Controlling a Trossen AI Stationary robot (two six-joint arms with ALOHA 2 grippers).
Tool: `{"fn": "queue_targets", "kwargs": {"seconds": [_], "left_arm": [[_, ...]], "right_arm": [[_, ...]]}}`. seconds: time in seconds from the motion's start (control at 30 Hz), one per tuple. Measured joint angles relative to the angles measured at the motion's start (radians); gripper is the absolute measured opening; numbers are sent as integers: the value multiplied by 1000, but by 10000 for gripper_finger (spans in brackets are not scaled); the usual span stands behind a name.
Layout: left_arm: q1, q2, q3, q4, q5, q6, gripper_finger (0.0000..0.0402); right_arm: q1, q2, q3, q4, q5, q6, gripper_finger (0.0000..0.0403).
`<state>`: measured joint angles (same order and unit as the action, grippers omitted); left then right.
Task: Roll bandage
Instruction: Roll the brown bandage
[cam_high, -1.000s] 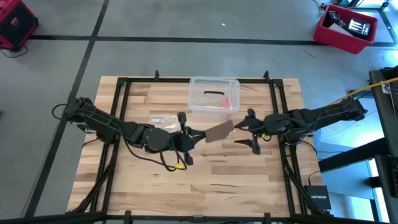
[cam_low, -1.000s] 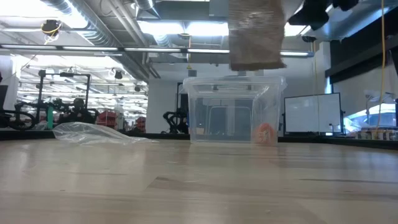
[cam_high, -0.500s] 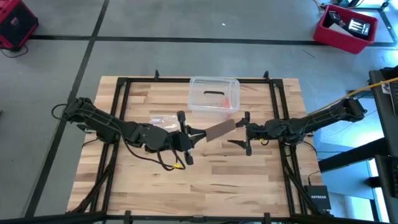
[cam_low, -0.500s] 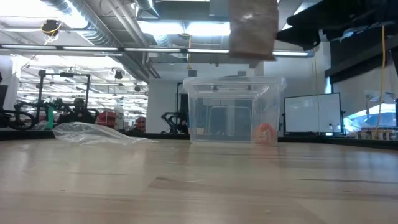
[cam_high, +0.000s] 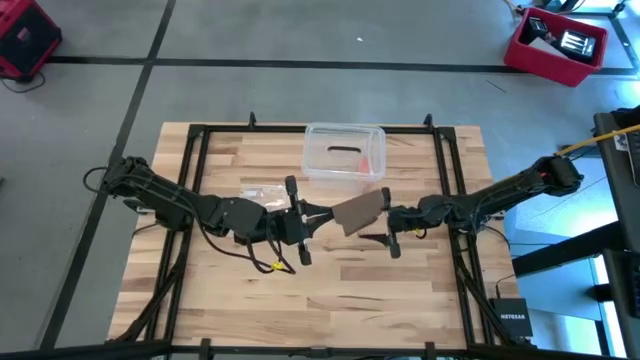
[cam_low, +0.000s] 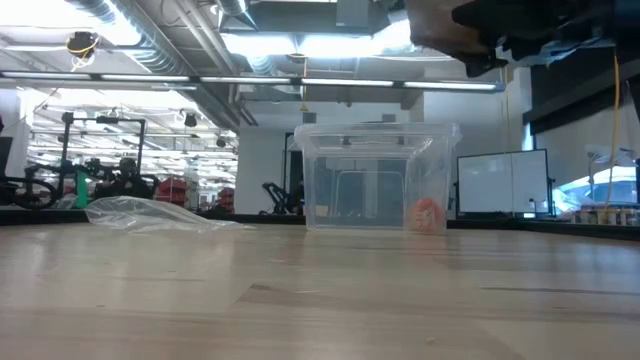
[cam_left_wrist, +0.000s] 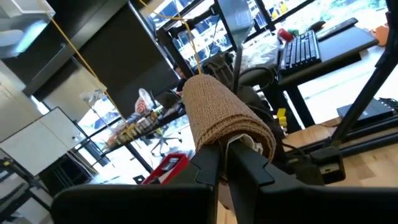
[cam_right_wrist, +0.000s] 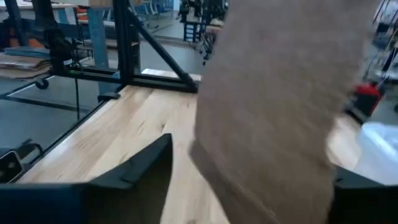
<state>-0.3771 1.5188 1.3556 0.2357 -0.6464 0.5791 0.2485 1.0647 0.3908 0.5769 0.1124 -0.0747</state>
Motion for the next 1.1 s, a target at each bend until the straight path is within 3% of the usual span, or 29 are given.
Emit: {"fn": "queue_targets", "kwargs": {"seconds": [0.13, 0.37, 0.6, 0.87, 1.1], "left_arm": [[0, 1, 0, -4, 0, 5, 13], [0, 1, 0, 16, -11, 39, 13], [4, 1, 0, 96, -80, 158, 13], [61, 1, -4, 88, -101, 198, 9], [113, 1, -39, 90, -100, 205, 5]], "right_arm": [[0, 11, 0, 32, -35, -10, 176], [1, 11, 0, 5, -92, -10, 17], [64, 11, 0, -4, -43, 7, 7], [230, 11, 10, -1, 129, -3, 4], [386, 11, 187, -169, 251, -106, 3]]}}
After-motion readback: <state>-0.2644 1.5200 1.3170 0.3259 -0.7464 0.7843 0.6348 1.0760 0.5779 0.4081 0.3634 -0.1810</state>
